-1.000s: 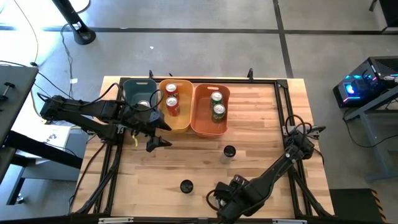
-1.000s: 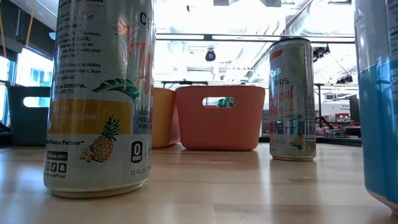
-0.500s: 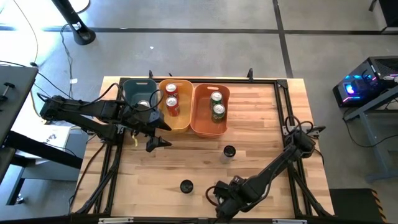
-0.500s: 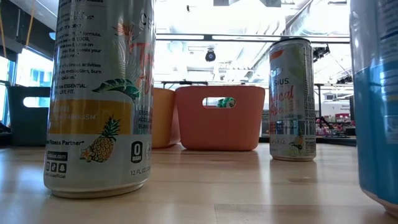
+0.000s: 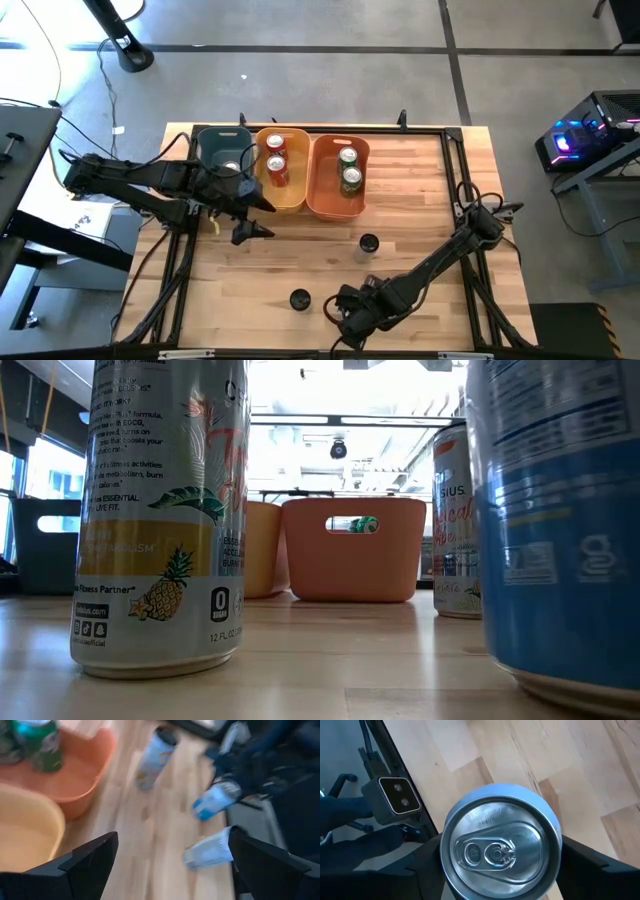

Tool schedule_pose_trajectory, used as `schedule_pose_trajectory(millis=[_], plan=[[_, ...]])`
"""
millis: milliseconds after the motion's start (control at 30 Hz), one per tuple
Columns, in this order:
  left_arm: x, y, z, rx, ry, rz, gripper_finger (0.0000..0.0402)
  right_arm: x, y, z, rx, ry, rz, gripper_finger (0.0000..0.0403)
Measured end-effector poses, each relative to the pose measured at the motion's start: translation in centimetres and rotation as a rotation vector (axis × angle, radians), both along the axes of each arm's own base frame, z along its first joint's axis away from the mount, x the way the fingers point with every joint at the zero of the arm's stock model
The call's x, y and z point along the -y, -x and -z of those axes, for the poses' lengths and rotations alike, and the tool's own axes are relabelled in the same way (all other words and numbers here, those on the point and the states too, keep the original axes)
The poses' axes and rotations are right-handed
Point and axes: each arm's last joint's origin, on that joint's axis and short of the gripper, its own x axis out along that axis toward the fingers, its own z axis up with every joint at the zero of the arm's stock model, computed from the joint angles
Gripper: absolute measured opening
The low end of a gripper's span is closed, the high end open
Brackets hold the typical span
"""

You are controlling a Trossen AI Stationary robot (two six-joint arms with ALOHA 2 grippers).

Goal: Sort soda cans
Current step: Put the white soda can into the green bin

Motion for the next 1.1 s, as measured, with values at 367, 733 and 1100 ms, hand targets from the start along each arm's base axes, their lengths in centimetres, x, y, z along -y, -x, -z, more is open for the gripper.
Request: schedule_pose_trajectory(millis=[367,733,1100], plan=[[-1.1,4.3,-6.7,0.32,-0.036,0.007,0.0371,0.7,-0.4,-5.1,-0.029,0.069,-0.14,0.0274],[-1.8,9.9,-11.4,0.585,-0.023,-0.025,0.0371,5.2,-1.0,-15.2,0.228,0.209,-0.072,0.0274],[-2.7,12.4,-9.6,0.403,-0.1,-0.216,0.0371,9.5,-4.9,-16.6,0.439,0.256,-0.115,0.0274]])
